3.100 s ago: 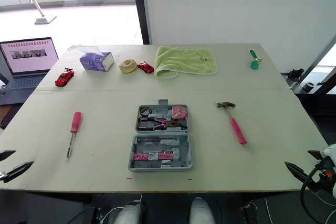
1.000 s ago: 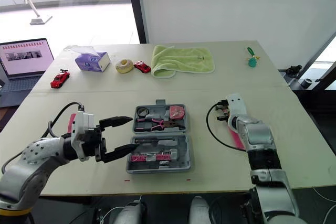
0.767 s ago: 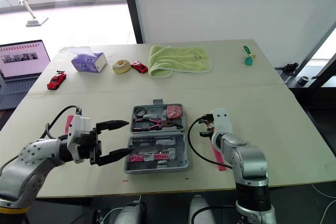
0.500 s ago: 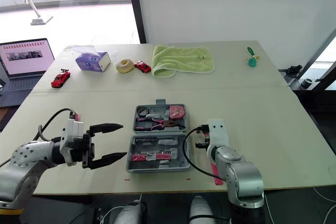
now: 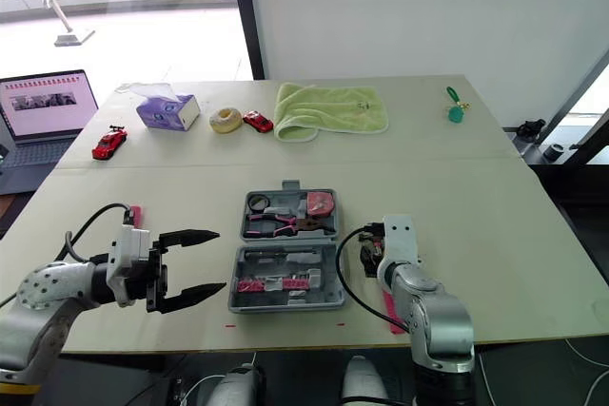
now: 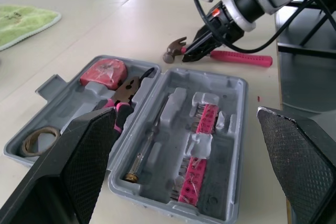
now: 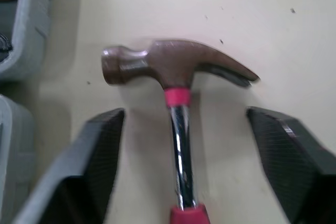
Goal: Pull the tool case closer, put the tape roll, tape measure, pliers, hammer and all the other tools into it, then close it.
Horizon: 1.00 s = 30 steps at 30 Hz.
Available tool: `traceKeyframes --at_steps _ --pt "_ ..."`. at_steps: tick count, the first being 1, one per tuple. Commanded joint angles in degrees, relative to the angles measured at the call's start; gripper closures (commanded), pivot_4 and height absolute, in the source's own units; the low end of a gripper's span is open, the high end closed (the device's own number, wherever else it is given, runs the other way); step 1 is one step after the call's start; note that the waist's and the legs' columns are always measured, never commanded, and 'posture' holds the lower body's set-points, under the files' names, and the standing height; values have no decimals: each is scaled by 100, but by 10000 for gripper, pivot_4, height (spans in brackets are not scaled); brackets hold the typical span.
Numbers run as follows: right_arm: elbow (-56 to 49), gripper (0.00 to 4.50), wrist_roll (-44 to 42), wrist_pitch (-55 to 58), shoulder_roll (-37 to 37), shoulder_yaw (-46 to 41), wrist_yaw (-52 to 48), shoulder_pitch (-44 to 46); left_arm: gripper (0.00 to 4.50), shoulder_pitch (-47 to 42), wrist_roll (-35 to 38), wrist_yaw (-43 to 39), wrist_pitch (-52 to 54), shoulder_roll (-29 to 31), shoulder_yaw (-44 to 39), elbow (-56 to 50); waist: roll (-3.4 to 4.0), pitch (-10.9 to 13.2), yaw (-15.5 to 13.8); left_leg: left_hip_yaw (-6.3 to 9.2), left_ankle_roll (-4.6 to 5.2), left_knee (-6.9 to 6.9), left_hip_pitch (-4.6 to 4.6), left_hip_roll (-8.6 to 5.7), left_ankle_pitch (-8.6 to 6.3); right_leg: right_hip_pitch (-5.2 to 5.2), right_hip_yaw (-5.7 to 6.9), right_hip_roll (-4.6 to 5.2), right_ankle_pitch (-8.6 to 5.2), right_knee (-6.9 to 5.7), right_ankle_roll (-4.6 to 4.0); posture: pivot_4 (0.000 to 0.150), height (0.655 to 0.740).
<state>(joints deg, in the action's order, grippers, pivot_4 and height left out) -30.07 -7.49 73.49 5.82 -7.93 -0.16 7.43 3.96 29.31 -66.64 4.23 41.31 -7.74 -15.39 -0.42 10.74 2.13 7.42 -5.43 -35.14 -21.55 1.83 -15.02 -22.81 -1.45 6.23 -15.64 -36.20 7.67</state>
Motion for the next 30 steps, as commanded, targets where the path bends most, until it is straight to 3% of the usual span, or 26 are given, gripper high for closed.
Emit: traceKeyframes --at_steps 1,3,6,8,13,17,21,24,26,30 --pt "-795 365 -188 631 518 -396 -335 186 0 67 64 7 -86 18 -162 -108 2 1 8 0 0 0 0 0 0 0 0 0 0 0 0 1500 7400" --pt "-966 365 -456 853 1112 -395 -803 410 0 138 63 18 -101 16 -178 -126 4 3 36 0 0 2 2 0 0 -2 1 0 0 -1 -1 1500 7400" --pt "-948 365 -842 92 3205 531 -2390 890 0 243 81 61 -61 6 -189 -143 34 21 55 -6 1 0 2 0 0 -4 -5 0 -1 1 -2 1500 7400" --pt "-721 365 -501 -1307 4447 1358 -3394 1052 0 217 23 90 -165 -25 -186 -114 34 25 38 -10 2 4 3 0 -1 -3 -6 1 -2 4 -1 1500 7400" --pt "513 365 773 -5113 6069 2703 -5576 1630 0 113 155 133 73 -8 -124 -140 15 27 39 -10 7 -3 -1 3 -5 4 1 2 1 12 37 1500 7400" --pt "2035 365 2087 -8326 6047 3768 -6527 2583 0 -15 175 144 32 -117 -111 -122 4 34 64 -29 5 -10 0 -3 -5 4 -3 17 3 19 38 1500 7400" --pt "3607 365 3149 -10813 5455 4524 -6641 3522 0 -73 158 136 -12 -186 -121 -73 4 35 106 -32 2 -6 12 0 -3 2 -3 16 6 5 40 1500 7400" --pt "4435 365 3689 -11880 5102 4773 -6498 3960 0 -82 87 149 -64 -195 -99 -55 6 37 122 -32 -1 -3 6 0 -1 -4 -3 17 6 5 40 1500 7400" --pt "5035 365 4625 -12636 4828 5169 -6204 4346 0 -112 69 169 -91 -216 -70 -56 6 37 119 -32 -2 -2 4 -1 -1 -4 -3 17 6 6 39 1500 7400" --pt "5805 365 5659 -13090 4238 5573 -5674 4759 0 -120 19 292 -91 -257 -48 -123 1 34 131 -32 -4 -1 7 -1 1 -5 -3 17 6 3 38 1500 7400"
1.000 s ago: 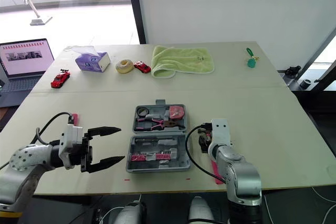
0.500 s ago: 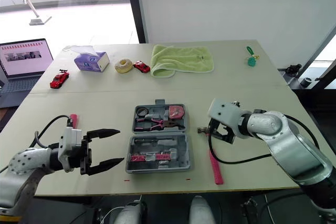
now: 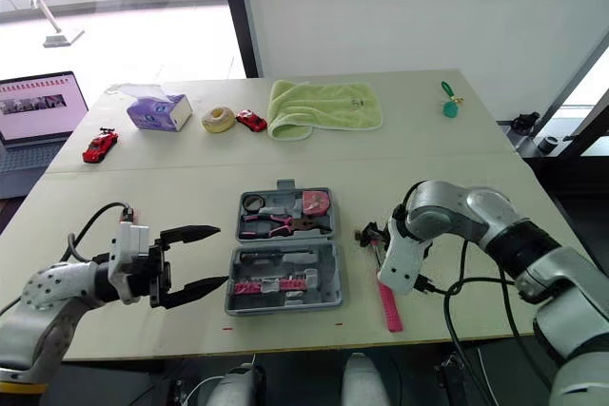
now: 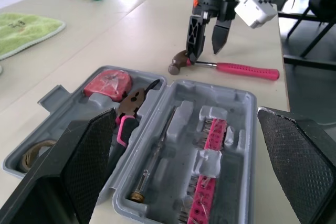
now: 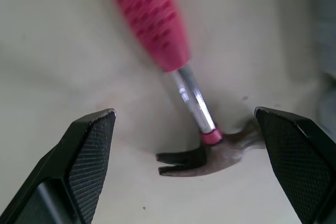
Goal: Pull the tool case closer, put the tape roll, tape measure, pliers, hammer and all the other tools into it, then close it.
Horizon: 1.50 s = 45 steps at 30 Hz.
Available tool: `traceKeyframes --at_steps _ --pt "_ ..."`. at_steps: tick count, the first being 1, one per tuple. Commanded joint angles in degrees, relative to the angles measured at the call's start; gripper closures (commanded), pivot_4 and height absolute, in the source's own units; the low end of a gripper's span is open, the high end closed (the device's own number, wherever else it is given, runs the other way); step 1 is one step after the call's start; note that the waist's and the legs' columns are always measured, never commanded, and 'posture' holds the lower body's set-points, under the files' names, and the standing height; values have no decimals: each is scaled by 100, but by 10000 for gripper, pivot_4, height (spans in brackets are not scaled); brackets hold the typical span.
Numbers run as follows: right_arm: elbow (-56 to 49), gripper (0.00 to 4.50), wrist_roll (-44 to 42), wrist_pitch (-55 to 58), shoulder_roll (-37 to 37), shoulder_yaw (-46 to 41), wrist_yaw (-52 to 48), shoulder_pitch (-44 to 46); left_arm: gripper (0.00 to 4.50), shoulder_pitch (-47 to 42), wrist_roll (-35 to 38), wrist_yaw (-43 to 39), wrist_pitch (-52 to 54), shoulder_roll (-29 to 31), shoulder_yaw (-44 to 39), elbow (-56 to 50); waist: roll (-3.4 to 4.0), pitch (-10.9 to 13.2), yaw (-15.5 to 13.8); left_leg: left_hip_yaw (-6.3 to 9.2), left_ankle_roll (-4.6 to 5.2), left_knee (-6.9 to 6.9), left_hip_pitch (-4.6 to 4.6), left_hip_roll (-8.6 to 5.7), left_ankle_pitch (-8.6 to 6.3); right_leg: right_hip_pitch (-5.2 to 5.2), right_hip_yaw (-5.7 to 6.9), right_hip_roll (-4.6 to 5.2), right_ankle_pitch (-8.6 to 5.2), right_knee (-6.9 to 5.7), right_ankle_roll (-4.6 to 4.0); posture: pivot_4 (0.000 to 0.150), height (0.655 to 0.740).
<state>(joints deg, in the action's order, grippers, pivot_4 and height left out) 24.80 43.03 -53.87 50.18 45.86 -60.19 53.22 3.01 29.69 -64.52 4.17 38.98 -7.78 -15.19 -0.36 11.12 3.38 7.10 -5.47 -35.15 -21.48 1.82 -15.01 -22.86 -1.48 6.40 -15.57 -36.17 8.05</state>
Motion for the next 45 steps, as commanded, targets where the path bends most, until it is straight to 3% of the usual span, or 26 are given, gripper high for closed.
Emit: traceKeyframes --at_steps 1,3,6,13,20,25,27,29,30,32,33,36,39,42,45 --pt "439 365 686 -336 -318 226 327 217 0 -12 -13 108 -54 -28 -46 -168 -17 -10 20 0 0 1 6 0 0 4 0 -1 0 -1 0 1500 7400" --pt "622 365 852 -330 -468 270 306 276 0 7 -15 151 -17 -36 -41 -215 -41 -21 53 2 0 -2 12 1 0 13 0 -2 1 -1 -2 1500 7400" --pt "838 9338 980 -388 -685 375 216 297 0 39 -35 243 14 -44 -38 -297 -69 -38 63 2 -5 -6 23 1 3 28 -1 -2 4 1 -11 1500 7400" --pt "1001 43051 1359 -424 -944 390 474 342 0 153 -57 432 52 -35 -57 -457 -105 -60 64 5 -5 0 59 4 3 59 -2 -8 0 -1 -20 1500 7400" --pt "900 44494 1003 -708 -620 40 703 350 0 64 -113 529 87 -42 30 -437 -102 -59 54 5 -5 0 62 4 3 59 -3 -9 -5 -4 -29 1500 7400" --pt "126 44494 -1837 -392 397 -507 -557 51 0 -85 -173 510 82 -74 81 -291 -17 -7 -42 8 -5 -7 13 2 3 25 -4 -7 5 0 -11 1500 7400" --pt "-972 44494 -3734 1388 739 -929 -1467 -401 0 -147 -205 504 76 -93 118 -239 -6 1 -83 7 -4 -6 4 0 2 14 -5 -4 6 -2 -9 1500 7400" --pt "-2233 44494 -5224 4279 1047 -1569 -1823 -771 0 -221 -234 482 52 -115 179 -170 13 12 -79 8 2 0 6 1 -1 12 -4 -4 6 -4 -9 1500 7400" --pt "-2740 44494 -5605 5889 1225 -1784 -1843 -851 0 -264 -245 480 43 -131 209 -135 23 16 -69 7 3 -1 7 1 -2 12 -4 -4 6 -6 -9 1500 7400" --pt "-3439 44494 -5913 7978 1460 -2046 -1697 -1026 0 -330 -254 469 37 -153 260 -93 32 18 -104 7 3 -6 6 1 -2 11 -4 -4 6 -8 -11 1500 7400" --pt "-3632 44494 -6230 9620 1347 -2175 -1369 -956 0 -357 -278 464 21 -167 278 -70 31 17 -124 8 3 -8 6 1 -2 13 -2 -5 6 -9 -11 1500 7400" --pt "-4013 44494 -6959 12677 959 -2712 -665 -1000 0 -415 -362 366 -163 -185 293 31 23 13 -139 9 2 -15 4 1 -1 15 -1 -5 -3 -2 -39 1500 7400" --pt "-4122 44494 -7513 14309 731 -3181 -101 -1202 0 -460 -348 264 -245 -177 299 137 24 13 -221 7 2 -14 -7 0 -1 3 -1 -5 -3 0 -39 1500 7400" --pt "-3507 44494 -9265 14637 737 -3642 1157 -1552 0 -501 -420 182 -345 -148 312 261 23 14 -280 6 2 -15 -20 0 -1 -5 -1 -5 7 3 -22 1500 7400" --pt "-3094 44494 -9874 14637 -2 -4632 3538 -2144 0 -525 -401 173 -345 -181 327 274 0 3 -272 6 2 -22 -51 -1 -1 -28 0 -6 8 3 -20 1500 7400"
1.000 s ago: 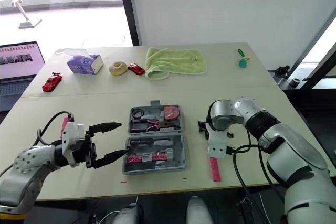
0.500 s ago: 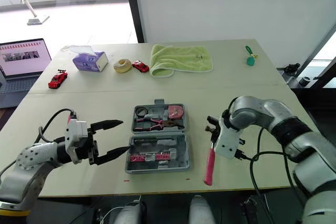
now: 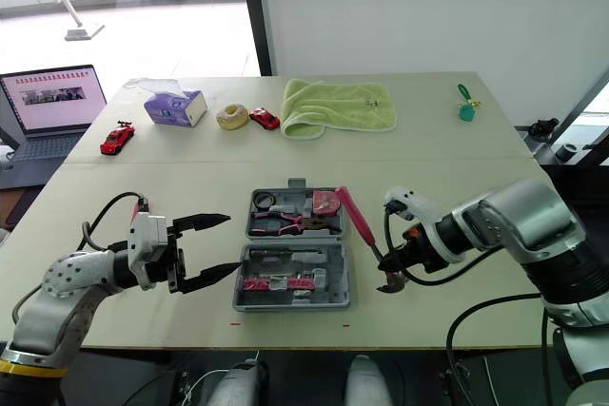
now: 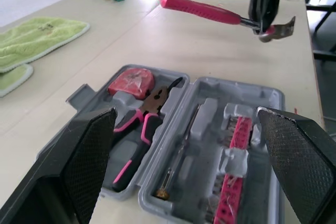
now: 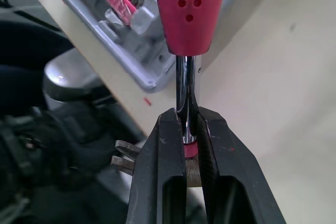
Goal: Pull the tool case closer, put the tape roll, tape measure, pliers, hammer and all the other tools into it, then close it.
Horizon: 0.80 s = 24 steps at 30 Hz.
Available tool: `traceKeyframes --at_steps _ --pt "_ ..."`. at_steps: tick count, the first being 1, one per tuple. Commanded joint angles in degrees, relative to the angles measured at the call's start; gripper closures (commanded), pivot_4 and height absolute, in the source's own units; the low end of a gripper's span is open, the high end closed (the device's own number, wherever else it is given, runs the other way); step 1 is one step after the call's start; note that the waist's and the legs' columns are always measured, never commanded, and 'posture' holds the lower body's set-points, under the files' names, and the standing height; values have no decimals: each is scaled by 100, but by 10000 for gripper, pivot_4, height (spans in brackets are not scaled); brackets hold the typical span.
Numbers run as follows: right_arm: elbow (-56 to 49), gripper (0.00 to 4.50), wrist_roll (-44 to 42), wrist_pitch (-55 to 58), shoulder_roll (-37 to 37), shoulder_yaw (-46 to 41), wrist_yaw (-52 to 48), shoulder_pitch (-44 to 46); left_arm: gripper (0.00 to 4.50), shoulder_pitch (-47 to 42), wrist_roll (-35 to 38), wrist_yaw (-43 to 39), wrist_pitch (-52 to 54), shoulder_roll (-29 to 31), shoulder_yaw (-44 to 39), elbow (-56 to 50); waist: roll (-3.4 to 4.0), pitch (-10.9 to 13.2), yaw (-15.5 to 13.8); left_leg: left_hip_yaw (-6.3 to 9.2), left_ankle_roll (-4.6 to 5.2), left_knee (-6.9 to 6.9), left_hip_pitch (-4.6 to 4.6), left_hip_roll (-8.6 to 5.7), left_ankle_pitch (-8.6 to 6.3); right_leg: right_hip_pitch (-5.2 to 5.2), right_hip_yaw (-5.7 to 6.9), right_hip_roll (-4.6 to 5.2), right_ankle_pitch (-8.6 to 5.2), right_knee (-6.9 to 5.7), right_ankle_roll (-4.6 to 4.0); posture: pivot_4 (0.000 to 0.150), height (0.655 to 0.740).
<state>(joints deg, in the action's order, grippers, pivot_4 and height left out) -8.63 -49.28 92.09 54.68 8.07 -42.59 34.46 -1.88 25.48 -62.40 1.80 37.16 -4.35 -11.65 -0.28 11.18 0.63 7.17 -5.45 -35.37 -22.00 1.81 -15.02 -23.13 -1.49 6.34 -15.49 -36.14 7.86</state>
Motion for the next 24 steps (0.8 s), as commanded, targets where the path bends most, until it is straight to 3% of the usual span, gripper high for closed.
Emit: traceKeyframes --at_steps 1,7,12,13,16,17,21,22,24 --pt "309 44494 -919 41 -617 -1081 2406 -370 0 -37 24 -42 -112 -1 -13 -79 -8 -3 9 1 0 -4 -3 0 0 -3 1 -2 1 -1 1 1500 7400" --pt "-126 44494 -1034 41 -1717 -1751 4892 -842 0 2 -37 -1 -117 6 20 -91 1 -1 53 3 1 -33 -34 2 1 -30 -1 -7 16 -13 22 1500 7400" --pt "-273 44494 -825 41 -2607 -2120 5782 -1302 0 7 -42 28 -103 21 4 -106 -1 -5 22 12 2 -46 -36 2 1 -21 -1 -11 18 -13 20 1500 7400" --pt "-315 37961 -748 41 -2750 -2230 5876 -1393 0 14 -44 30 -99 26 0 -105 -1 -5 14 14 2 -46 -36 2 1 -19 0 -11 18 -13 20 1500 7400" --pt "-469 27620 -541 41 -3101 -2505 6009 -1500 0 2 -50 36 -95 29 -9 -85 -1 -11 31 15 2 -45 -36 1 0 -18 0 -11 18 -12 20 1500 7400" --pt "-627 22149 -409 41 -3191 -2573 6033 -1520 0 3 -44 35 -89 31 -16 -87 0 -13 35 15 2 -45 -34 2 0 -17 0 -12 18 -12 20 1500 7400" --pt "-1792 3721 -145 -432 -3159 -2287 5725 -1890 0 7 -24 55 -66 40 -51 -92 6 -17 5 16 2 -46 -35 2 0 -16 0 -12 18 -12 18 1500 7400" --pt "-2109 252 60 -743 -2996 -1989 5586 -2046 0 10 -25 51 -66 47 -51 -90 6 -17 14 16 2 -46 -37 2 0 -16 0 -12 18 -11 19 1500 7400" --pt "-2537 252 484 -1311 -2866 -1557 5454 -2409 0 10 -21 33 -64 57 -46 -86 6 -17 38 16 2 -44 -37 1 0 -19 0 -12 18 -8 19 1500 7400"
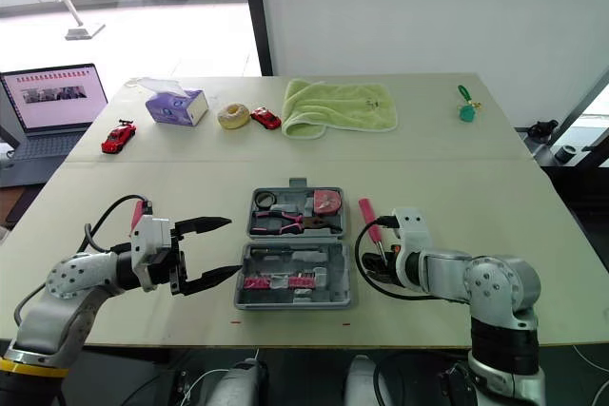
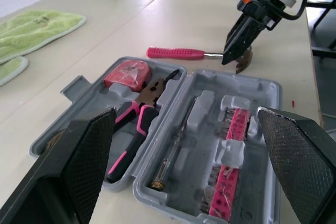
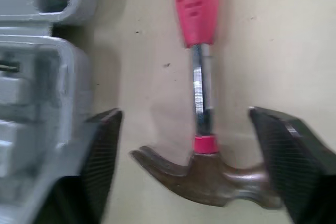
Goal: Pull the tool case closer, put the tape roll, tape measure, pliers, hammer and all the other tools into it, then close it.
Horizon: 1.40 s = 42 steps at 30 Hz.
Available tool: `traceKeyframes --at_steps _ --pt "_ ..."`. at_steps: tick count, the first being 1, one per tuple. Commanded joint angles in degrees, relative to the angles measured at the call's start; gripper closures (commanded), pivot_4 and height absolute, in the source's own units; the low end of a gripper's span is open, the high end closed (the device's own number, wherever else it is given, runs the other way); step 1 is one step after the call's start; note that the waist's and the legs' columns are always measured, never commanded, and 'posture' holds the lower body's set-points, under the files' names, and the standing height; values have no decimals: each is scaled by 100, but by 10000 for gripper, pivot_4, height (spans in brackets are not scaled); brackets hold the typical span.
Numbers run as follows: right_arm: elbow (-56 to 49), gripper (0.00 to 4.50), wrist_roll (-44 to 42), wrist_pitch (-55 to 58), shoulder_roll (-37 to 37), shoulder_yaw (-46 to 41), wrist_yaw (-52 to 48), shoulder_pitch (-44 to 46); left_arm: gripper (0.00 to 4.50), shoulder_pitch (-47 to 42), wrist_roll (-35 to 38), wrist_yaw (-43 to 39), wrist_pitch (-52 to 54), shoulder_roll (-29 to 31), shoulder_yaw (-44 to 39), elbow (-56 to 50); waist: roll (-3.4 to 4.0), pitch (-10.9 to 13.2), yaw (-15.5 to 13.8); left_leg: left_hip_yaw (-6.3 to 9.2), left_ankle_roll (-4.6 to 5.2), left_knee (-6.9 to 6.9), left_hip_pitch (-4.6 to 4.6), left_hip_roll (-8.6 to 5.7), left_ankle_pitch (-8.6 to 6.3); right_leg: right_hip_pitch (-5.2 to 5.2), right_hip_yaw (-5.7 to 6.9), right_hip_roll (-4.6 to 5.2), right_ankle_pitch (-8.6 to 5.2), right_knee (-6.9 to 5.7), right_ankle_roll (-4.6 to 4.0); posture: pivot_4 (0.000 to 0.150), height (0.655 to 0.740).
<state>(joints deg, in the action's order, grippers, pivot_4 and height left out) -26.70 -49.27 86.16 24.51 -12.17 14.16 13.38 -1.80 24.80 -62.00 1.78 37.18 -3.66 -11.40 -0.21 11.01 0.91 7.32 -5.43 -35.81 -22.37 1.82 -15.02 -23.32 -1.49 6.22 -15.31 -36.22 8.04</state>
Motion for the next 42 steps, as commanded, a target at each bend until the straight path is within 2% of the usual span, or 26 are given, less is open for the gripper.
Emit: traceKeyframes --at_steps 1,5,7,11,17,20,23,24,30,31,38,42 --pt "-816 252 636 -933 160 579 -292 -432 0 1 51 -10 -58 57 -113 -112 -1 0 21 0 0 2 1 1 0 0 0 0 0 0 0 1500 7400" --pt "-1095 252 2077 -3177 664 1546 -979 -1182 0 -18 52 -37 -49 82 -105 -127 3 -1 39 1 1 4 6 3 0 -1 0 -3 0 -2 1 1500 7400" --pt "-838 252 2401 -3769 455 1532 -994 -1528 0 -49 56 -71 -47 106 -107 -102 1 -2 28 1 0 5 6 3 0 -1 0 -3 -1 0 1 1500 7400" --pt "-385 252 2786 -4372 18 1485 -1061 -1740 0 -158 67 -115 -26 152 -111 -23 -3 -4 23 1 0 1 5 2 0 1 -2 -3 -1 0 -2 1500 7400" --pt "356 252 3453 -5038 -268 1742 -1287 -1839 0 -280 49 -194 -39 172 -89 70 -2 -4 26 1 0 5 6 3 0 1 -1 -3 -1 0 -4 1500 7400" --pt "699 252 3594 -5002 -381 1755 -1399 -1781 0 -306 41 -222 -45 178 -80 97 -2 -5 30 1 0 5 7 3 0 0 -1 -3 -1 -1 -3 1500 7400" --pt "719 7794 3643 -4847 -429 1773 -1526 -1848 0 -355 50 -245 -29 199 -99 124 -2 -5 25 1 0 5 8 3 0 2 -1 -4 -1 -1 -3 1500 7400" --pt "689 11760 3689 -4838 -423 1797 -1559 -1866 0 -366 29 -247 -49 202 -104 152 -2 -6 14 1 0 5 8 3 0 2 -1 -4 -1 -1 -3 1500 7400" --pt "564 42372 3864 -4780 -586 1782 -1596 -1893 0 -336 26 -218 -51 191 -121 148 -5 -7 6 1 0 4 8 3 0 4 -1 -3 -1 -1 -3 1500 7400" --pt "505 44778 3895 -4753 -625 1759 -1577 -1899 0 -330 20 -211 -63 189 -125 150 -7 -9 8 1 0 4 9 3 0 4 -1 -3 -1 -1 -3 1500 7400" --pt "-118 44778 4029 -4737 -407 1423 -1786 -1660 0 -258 -2 10 -88 144 -228 98 -4 -8 9 1 0 4 8 3 0 4 -1 -3 -1 -1 -3 1500 7400" --pt "-1097 44778 3404 -4217 770 988 -3028 -531 0 -73 182 143 55 149 -418 -28 15 5 79 1 0 -1 7 3 0 1 -3 -3 0 -2 -3 1500 7400"
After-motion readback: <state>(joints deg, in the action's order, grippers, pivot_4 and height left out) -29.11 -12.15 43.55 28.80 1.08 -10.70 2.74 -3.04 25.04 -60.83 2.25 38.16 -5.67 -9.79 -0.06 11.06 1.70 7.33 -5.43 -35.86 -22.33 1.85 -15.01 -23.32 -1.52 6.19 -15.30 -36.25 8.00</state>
